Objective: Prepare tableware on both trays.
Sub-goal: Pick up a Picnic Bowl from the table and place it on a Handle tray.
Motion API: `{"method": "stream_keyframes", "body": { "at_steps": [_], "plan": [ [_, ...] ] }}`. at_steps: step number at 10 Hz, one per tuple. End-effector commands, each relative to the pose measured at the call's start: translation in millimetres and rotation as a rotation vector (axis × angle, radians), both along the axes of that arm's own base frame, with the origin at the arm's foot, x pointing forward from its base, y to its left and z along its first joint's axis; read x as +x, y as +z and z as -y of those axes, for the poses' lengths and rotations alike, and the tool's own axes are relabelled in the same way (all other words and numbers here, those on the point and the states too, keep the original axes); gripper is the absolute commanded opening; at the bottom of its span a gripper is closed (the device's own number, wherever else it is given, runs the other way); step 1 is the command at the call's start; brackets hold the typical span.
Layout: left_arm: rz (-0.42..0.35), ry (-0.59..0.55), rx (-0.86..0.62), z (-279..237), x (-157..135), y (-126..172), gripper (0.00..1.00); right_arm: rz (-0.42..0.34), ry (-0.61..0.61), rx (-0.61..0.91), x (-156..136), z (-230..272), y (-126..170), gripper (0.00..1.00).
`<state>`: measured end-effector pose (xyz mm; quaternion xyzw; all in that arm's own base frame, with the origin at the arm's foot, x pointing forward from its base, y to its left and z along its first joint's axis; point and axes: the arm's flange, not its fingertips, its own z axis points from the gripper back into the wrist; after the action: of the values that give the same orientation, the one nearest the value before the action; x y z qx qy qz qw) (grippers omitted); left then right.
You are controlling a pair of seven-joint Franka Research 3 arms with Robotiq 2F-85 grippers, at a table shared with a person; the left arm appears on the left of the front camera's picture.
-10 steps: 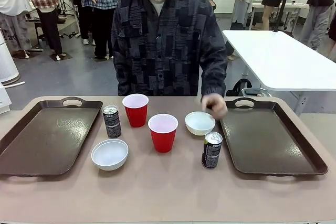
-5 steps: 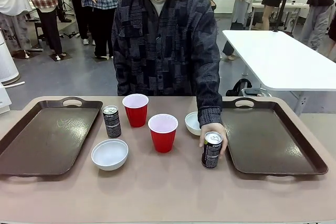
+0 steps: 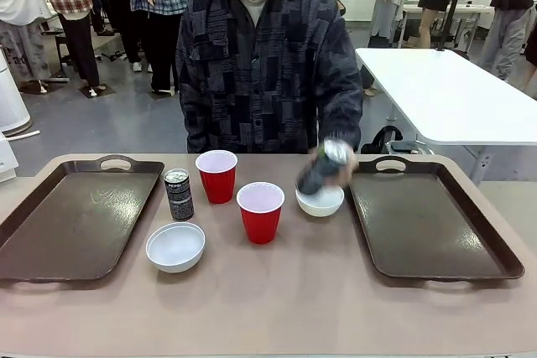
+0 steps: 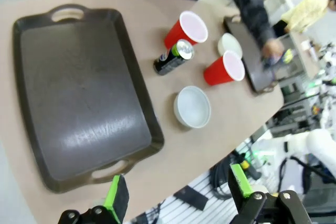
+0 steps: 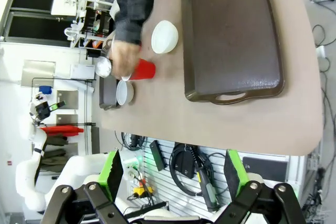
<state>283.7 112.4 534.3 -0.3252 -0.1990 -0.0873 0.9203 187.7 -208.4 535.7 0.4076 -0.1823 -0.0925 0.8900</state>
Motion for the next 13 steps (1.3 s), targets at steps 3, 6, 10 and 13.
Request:
{"method": "stream_keyframes", "body": {
  "at_steps": [3, 6, 10, 13],
  "plan": [
    [0.003, -0.100, 0.371, 108.6, -9.4, -24.4, 1.00, 0.001, 0.002, 0.011, 0.2, 0.0, 0.0, 1.00],
    [-0.053, -0.160, 0.562, 196.5, 2.1, -64.7, 1.00, 0.001, 0.002, 0.011, 0.2, 0.0, 0.0, 1.00],
    [-0.088, -0.098, 0.668, 279.2, 14.2, -134.8, 1.00, 0.001, 0.002, 0.011, 0.2, 0.0, 0.0, 1.00],
    [-0.048, -0.032, 0.715, 291.3, 26.8, -183.6, 1.00, 0.001, 0.002, 0.011, 0.2, 0.0, 0.0, 1.00]
  ]
}}
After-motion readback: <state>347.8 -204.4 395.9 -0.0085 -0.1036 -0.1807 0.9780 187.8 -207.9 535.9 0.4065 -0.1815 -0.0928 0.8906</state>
